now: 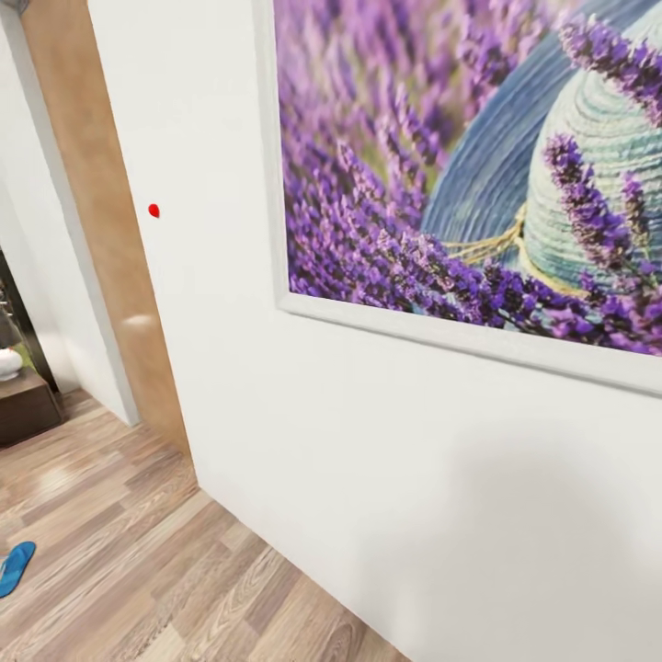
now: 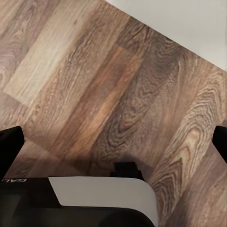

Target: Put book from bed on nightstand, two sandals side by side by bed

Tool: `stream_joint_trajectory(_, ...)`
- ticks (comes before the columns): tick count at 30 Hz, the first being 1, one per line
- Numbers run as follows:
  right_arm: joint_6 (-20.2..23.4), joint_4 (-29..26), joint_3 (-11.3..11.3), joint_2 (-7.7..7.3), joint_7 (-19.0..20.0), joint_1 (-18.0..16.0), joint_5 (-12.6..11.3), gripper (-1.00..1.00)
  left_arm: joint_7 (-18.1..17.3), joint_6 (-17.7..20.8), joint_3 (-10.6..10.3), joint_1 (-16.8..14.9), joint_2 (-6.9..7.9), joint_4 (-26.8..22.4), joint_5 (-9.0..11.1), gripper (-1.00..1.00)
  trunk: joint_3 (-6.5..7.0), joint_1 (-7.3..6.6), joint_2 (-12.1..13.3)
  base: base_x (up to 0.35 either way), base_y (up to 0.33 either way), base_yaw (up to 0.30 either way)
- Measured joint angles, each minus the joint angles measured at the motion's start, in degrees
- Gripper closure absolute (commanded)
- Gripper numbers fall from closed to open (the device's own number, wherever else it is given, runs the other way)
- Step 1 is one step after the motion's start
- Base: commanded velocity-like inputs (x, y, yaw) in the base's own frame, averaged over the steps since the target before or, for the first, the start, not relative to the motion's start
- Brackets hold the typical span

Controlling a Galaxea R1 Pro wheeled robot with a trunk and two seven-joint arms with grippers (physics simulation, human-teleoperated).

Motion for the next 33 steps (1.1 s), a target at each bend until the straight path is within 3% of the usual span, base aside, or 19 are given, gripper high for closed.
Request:
stream_joint_trajectory(15, 0.0, 0.11, 0.01, 0.03, 0.01, 0.0, 0.0, -1.0, 0.0, 0.0, 0.0, 0.0, 0.0, 0.0, 0.0, -1.0, 0.0, 0.0, 0.0, 0.005, 0.0, 0.292)
stream_joint_trajectory(33, 0.0, 0.12, 0.01, 0.04, 0.0, 0.0, 0.0, -1.0, 0.0, 0.0, 0.0, 0.0, 0.0, 0.0, 0.0, -1.0, 0.0, 0.0, 0.0, 0.105, 0.0, 0.293)
